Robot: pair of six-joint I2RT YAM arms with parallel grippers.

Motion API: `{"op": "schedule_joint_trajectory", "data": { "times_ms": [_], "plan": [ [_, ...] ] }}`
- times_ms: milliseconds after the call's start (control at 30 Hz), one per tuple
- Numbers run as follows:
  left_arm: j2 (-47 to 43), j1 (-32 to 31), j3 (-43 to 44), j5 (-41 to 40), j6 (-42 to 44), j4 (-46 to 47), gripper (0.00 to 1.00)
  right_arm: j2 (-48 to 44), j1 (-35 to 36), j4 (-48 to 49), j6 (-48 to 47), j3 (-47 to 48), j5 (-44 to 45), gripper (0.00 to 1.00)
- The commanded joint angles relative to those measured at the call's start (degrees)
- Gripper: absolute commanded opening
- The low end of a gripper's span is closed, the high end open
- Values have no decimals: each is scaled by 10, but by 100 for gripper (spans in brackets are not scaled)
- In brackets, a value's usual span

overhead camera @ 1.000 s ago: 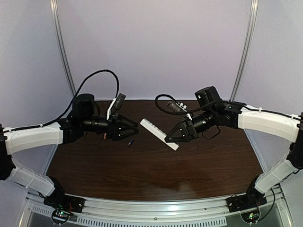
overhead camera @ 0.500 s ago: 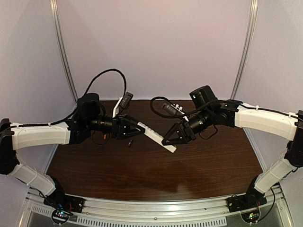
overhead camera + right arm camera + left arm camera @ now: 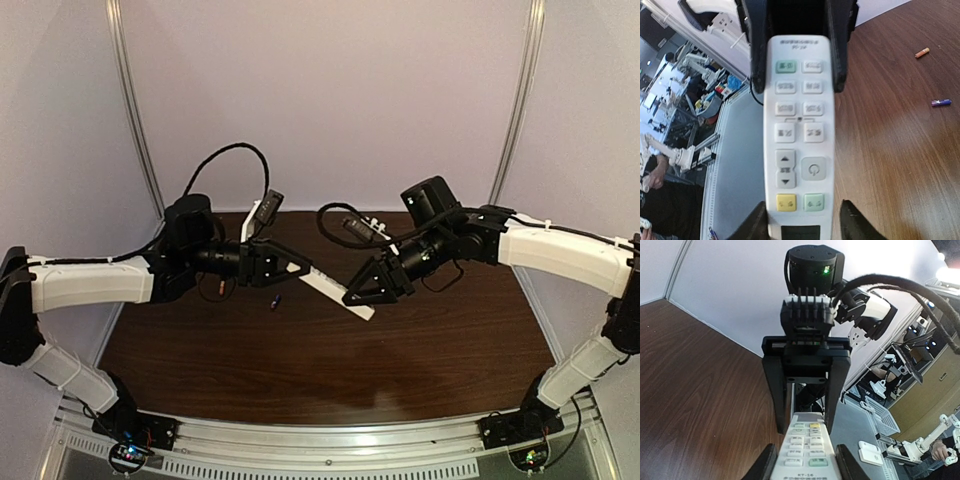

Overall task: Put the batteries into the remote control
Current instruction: Pass from the right arm to the left, then pass from the left arm to the right

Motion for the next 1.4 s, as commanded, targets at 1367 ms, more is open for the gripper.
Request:
{"op": "schedule_joint_trajectory", "data": {
  "times_ms": [1367],
  "plan": [
    [58,63,-1,-40,-445,340,0,-176,34,105,-139,-35,317,85]
  ]
}}
